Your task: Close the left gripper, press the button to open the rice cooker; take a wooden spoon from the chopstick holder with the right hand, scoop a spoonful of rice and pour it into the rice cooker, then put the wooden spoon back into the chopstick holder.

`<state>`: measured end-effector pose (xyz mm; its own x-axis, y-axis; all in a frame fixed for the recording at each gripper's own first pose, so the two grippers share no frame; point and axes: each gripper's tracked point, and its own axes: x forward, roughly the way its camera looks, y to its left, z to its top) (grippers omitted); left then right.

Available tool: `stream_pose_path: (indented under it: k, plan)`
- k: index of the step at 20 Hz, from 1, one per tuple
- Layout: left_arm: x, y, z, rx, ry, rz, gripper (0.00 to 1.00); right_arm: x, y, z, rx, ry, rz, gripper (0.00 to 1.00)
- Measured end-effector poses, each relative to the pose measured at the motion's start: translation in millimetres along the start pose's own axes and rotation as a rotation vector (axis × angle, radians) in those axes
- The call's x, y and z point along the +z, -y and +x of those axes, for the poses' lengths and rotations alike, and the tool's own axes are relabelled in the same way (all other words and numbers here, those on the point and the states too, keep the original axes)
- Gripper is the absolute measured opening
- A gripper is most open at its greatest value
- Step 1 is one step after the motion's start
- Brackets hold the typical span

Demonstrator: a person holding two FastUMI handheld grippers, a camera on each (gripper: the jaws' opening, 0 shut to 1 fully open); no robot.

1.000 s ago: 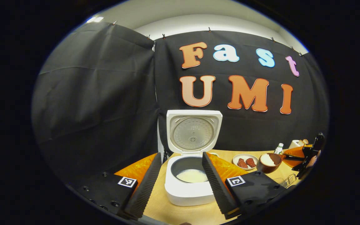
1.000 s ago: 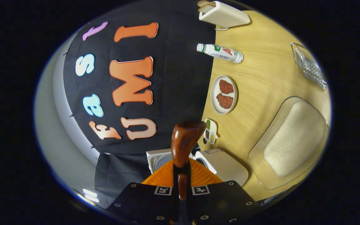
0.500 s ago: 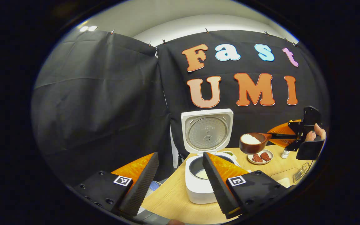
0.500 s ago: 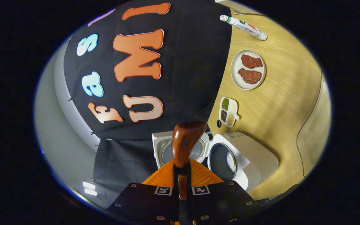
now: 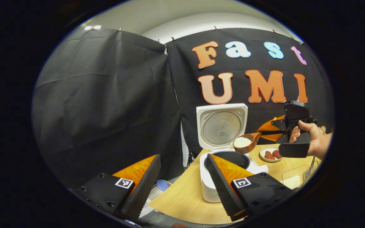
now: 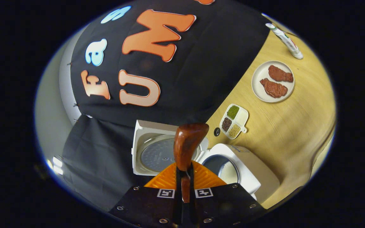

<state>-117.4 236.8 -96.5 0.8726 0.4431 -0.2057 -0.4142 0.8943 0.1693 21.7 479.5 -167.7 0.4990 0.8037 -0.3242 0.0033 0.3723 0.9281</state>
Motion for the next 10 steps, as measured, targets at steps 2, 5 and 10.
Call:
stream_pose_path:
  k: [2, 5, 10]
  plan:
    - [-4, -6, 1, 0.021, -0.014, -0.007, 0.98, 2, -5, 14, -0.019, 0.011, -0.086, 0.09]
    - [-10, -15, 4, 0.046, -0.031, -0.013, 0.98, 4, -13, 31, -0.044, 0.04, -0.207, 0.09]
    - [-9, -16, 9, 0.06, -0.032, -0.002, 0.98, 3, -13, 48, -0.11, 0.059, -0.39, 0.09]
